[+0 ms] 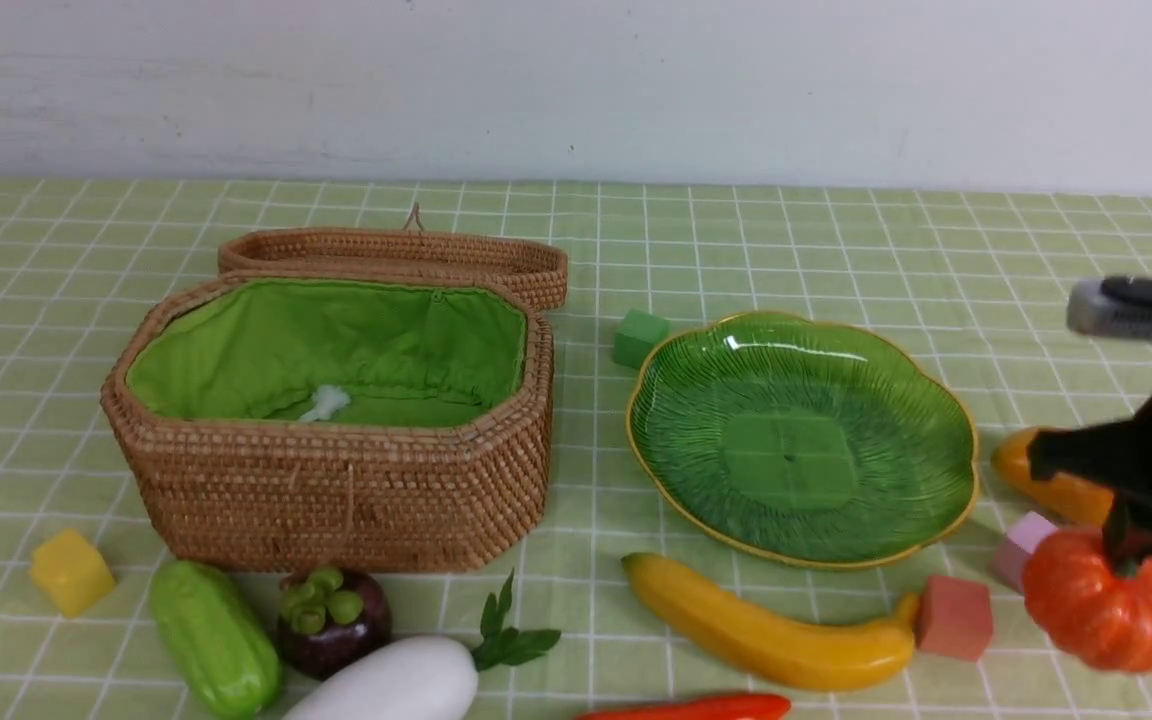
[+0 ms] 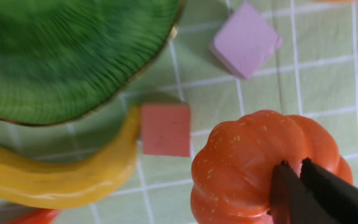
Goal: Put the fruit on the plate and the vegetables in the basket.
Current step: Use the right arm to grab a pumpkin and put it into the left basket, then use the right arm to grab a mango and put it into the right plate
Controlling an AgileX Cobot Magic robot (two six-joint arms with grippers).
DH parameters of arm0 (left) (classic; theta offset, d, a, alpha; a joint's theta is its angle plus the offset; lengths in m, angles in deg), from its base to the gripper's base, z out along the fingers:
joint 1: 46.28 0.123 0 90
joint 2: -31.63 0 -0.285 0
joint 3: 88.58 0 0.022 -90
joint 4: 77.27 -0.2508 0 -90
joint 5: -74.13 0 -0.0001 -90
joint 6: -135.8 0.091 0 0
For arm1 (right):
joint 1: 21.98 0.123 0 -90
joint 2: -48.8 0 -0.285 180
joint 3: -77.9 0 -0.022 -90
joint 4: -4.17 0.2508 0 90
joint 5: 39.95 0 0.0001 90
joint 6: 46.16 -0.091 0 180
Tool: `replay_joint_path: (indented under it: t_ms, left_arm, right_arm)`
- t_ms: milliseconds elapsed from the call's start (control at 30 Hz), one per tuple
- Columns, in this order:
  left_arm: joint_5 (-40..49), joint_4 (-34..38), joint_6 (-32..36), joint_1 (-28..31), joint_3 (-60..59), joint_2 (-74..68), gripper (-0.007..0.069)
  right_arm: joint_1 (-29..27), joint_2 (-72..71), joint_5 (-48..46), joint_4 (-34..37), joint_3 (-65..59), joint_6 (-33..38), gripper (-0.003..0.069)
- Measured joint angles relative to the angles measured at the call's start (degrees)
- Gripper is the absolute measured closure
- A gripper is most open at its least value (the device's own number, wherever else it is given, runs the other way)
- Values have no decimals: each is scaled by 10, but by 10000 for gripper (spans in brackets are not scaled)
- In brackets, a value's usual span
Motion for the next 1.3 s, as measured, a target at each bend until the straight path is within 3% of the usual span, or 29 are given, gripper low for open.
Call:
replay_joint_path:
  t_ms: [167, 300, 367, 600, 867, 1033, 1067, 1200, 1300]
  left_arm:
    - [0, 0, 0, 0, 0, 0, 386]
    - [0, 0, 0, 0, 0, 0, 386]
    - [0, 0, 0, 0, 0, 0, 386]
    - [0, 0, 0, 0, 0, 0, 386]
    - [0, 0, 0, 0, 0, 0, 386]
    - [0, 0, 0, 0, 0, 0, 386]
    - [0, 0, 0, 0, 0, 0, 386]
    - [0, 0, 0, 0, 0, 0, 386]
    - [0, 0, 0, 0, 0, 0, 386]
  right_arm:
    - [15, -9, 0, 143, 124, 89, 629]
    - [68, 22, 34, 239, 209, 162, 629]
    - [125, 86, 58, 280, 290, 203, 629]
    - [226, 321, 88, 290, 514, 218, 629]
    - [249, 508, 26, 218, 712, 175, 591]
    - [247, 513, -6, 190, 728, 150, 472]
    - [242, 500, -22, 194, 728, 146, 389]
    - [206, 436, -35, 236, 692, 154, 218]
    - [163, 372, -35, 260, 640, 179, 153]
